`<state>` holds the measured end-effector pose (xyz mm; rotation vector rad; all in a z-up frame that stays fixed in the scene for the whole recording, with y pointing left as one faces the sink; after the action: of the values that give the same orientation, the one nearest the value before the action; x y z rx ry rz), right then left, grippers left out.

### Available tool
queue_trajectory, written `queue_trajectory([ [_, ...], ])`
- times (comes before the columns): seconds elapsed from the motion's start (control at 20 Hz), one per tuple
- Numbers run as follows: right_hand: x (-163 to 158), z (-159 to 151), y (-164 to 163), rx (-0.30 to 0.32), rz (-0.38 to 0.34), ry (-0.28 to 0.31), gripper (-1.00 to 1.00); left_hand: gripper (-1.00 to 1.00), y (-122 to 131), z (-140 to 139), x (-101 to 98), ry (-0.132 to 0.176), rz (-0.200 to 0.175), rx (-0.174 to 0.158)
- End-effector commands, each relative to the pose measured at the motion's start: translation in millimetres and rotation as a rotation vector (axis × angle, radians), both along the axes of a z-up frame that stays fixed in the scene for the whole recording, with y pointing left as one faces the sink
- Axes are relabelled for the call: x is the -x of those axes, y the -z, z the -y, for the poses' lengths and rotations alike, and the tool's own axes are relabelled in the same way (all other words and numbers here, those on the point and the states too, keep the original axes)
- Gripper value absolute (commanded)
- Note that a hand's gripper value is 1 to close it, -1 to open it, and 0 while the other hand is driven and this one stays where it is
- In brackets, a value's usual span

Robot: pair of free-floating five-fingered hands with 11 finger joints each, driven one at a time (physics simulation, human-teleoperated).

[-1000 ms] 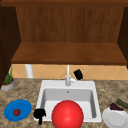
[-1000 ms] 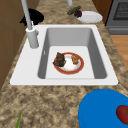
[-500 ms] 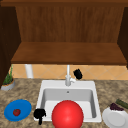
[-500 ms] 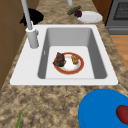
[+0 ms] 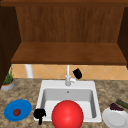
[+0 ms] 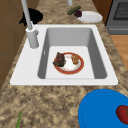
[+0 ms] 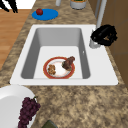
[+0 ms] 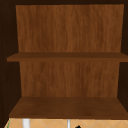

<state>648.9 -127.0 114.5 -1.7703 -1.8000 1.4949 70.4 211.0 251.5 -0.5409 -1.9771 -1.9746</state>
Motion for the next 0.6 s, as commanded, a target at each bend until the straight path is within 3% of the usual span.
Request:
queue_trajectory([
  [0.0, -17.8, -16.7, -9.5, -0.017, -0.072, 0.008, 1.00, 0.00, 0.0, 0.0, 0.0, 0.000, 0.000, 0.000],
  [0.55, -18.7, -20.8, -14.0, 0.048, -0.106, 0.017, 1.00, 0.00, 0.0, 0.0, 0.0, 0.000, 0.000, 0.000],
])
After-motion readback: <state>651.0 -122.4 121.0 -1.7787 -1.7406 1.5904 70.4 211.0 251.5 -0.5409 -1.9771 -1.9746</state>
